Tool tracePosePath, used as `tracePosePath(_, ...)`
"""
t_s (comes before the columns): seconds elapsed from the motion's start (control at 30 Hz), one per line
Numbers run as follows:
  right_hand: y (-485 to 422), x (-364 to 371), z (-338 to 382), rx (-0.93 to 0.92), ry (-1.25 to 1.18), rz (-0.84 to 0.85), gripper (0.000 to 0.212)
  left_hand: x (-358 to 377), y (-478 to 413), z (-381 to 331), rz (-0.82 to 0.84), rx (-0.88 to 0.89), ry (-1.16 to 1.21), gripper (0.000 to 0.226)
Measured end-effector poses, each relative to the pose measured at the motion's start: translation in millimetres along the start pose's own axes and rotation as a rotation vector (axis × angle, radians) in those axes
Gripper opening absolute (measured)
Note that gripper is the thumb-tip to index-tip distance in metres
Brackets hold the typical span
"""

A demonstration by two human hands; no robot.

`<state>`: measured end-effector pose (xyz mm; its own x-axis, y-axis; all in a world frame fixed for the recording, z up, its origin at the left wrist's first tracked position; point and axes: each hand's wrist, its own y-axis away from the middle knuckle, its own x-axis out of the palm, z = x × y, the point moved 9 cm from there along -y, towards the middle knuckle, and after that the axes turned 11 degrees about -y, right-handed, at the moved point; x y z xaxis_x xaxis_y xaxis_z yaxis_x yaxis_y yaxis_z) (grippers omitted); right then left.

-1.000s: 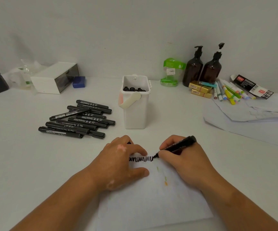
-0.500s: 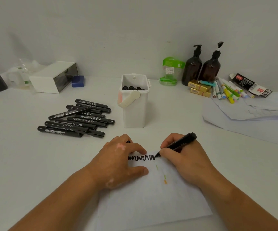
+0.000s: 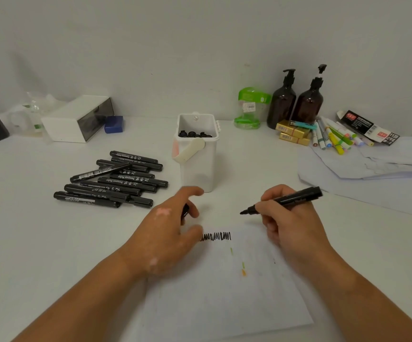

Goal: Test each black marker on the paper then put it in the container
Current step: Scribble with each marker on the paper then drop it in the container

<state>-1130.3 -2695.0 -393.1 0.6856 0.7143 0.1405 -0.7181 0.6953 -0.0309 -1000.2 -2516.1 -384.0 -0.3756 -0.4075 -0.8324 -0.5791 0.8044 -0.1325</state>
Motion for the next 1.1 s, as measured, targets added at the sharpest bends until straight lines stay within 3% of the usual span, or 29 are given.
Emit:
tracePosePath(0.07,-1,0,1,0.002,-0.051,0.011,0.012,-6,0,2,-0.027,-0.025,0.175,0.056)
tracePosePath(0.2,1,1,7,-0.026,-0.045,0.039,0.017,-11,2,0,-0.083,-0.012,0.286,0.057)
tracePosePath(0.37,3,5,11,-0.013,-0.18,0.096,0.009,-6,-1,10,-0.086,-0.1,0.524,0.05)
tracePosePath(0.47,6,11,12,0.043,-0.353,0.145,0.023,-7,-2,13,-0.083,-0.129,0.503,0.034)
tracePosePath(0.53,8,10,15,0.051,-0.387,0.142,0.018,-8,-2,12,-0.091,-0.114,0.449,0.027)
tracePosePath(0.73,9,14,20,0.015,-0.338,0.15,0.007,-8,-2,7,-0.082,-0.061,0.415,0.025)
tracePosePath(1.1,18,28,18,0.012,-0.179,0.262,0.028,-2,2,-8,0.01,0.031,0.521,0.022)
